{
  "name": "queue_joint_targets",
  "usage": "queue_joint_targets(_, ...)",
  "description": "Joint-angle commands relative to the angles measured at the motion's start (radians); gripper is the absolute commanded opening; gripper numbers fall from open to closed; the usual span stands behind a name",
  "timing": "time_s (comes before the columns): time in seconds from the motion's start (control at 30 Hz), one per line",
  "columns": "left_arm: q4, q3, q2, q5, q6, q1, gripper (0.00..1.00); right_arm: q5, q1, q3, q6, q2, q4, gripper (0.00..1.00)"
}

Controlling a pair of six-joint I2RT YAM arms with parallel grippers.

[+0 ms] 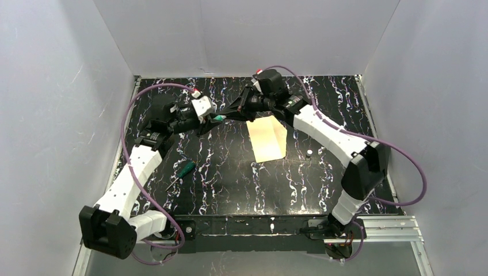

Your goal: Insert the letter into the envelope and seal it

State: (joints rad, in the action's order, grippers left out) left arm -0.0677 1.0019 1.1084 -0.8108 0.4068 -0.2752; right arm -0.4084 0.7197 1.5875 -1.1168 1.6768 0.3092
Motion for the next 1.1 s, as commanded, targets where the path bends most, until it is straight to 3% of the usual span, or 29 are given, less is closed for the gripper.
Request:
queue_joint_targets(0.0, -0.097, 0.024, 0.036, 0.034, 0.341, -0.007, 0.0, 0.2, -0.033, 0.085, -0.303, 0.076, 0.13, 0.01)
queue_joint_targets(0.13, -0.02, -0.024, 0.035, 0.051, 0.35, -0.008, 0.0, 0.212, -0.035, 0.076, -0.438, 0.076, 0.125, 0.01)
queue_joint_targets(0.17, -0.02, -0.031, 0.033, 0.049, 0.329, -0.008, 0.0, 0.204, -0.036, 0.066, -0.445, 0.075, 0.074, 0.09)
queue_joint_targets(0.23, -0.07, -0.018, 0.039, 0.034, 0.265, -0.008, 0.0, 0.158, -0.045, 0.062, -0.41, 0.085, -0.019, 0.51)
queue_joint_targets(0.3, -0.118, 0.014, 0.058, 0.008, 0.138, -0.008, 0.0, 0.073, -0.057, 0.048, -0.332, 0.096, -0.127, 0.72)
queue_joint_targets(0.33, -0.13, 0.024, 0.063, -0.012, 0.057, -0.008, 0.0, 0.006, -0.064, 0.039, -0.268, 0.095, -0.18, 0.74)
queue_joint_targets(0.5, -0.022, 0.024, 0.062, -0.094, -0.493, -0.009, 0.0, -0.168, -0.075, -0.142, -0.002, -0.032, -0.401, 0.79)
queue_joint_targets(0.63, 0.124, 0.016, 0.058, -0.144, -0.836, -0.008, 0.0, -0.165, -0.075, -0.211, 0.231, -0.151, -0.321, 0.84)
queue_joint_targets(0.7, 0.105, 0.036, 0.066, -0.175, -0.852, -0.008, 0.0, -0.156, -0.075, -0.202, 0.269, -0.167, -0.227, 0.85)
queue_joint_targets(0.8, 0.085, 0.032, 0.057, -0.18, -0.787, -0.009, 0.0, -0.205, -0.075, -0.181, 0.175, -0.147, -0.172, 0.85)
queue_joint_targets(0.93, 0.076, 0.015, 0.038, -0.196, -0.631, -0.007, 0.0, -0.186, -0.075, -0.193, 0.063, -0.138, -0.116, 0.82)
queue_joint_targets(1.07, 0.118, -0.029, -0.006, -0.218, -0.446, -0.008, 0.0, -0.164, -0.065, -0.121, 0.094, -0.093, 0.015, 0.73)
